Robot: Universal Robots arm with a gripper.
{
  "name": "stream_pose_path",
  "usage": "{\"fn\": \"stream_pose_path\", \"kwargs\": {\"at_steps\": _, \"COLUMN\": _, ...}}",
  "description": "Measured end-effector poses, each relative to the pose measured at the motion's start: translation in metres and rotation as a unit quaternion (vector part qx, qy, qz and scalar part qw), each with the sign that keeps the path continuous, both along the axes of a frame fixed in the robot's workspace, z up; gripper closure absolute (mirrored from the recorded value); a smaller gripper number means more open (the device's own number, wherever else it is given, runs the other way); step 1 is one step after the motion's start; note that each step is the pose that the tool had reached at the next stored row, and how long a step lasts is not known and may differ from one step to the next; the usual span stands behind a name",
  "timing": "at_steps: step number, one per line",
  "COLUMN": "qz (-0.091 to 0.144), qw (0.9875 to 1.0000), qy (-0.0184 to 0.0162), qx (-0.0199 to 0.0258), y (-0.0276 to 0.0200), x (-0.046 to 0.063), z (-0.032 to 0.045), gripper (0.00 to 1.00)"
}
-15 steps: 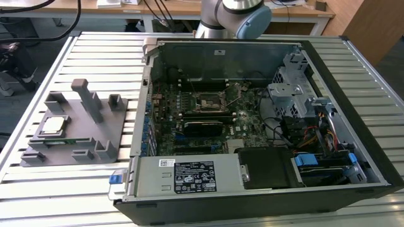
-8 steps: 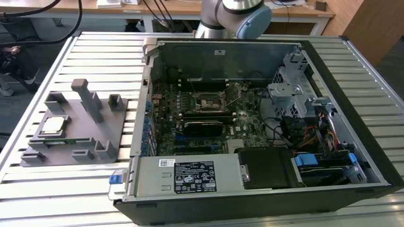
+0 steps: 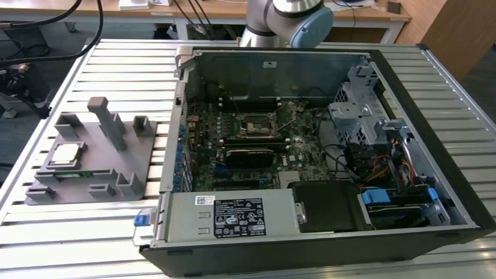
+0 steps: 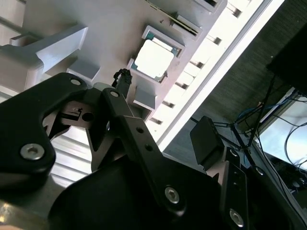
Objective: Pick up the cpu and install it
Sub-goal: 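Pick up the cpu and move it towards the insertion slot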
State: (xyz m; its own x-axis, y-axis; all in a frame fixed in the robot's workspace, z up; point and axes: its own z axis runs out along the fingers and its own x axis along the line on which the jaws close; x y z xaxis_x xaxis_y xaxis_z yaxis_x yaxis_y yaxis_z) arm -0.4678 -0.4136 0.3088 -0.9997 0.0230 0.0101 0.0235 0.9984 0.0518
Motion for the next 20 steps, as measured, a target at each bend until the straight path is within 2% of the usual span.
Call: {"fn": "stream_pose_path", "kwargs": {"at_steps": 20, "qz": 0.001, "qw": 1.0000, "qy": 0.0007, "qx": 0.0000, "y": 0.0000, "x": 0.0000, "z": -0.0103, "gripper": 0.24}}
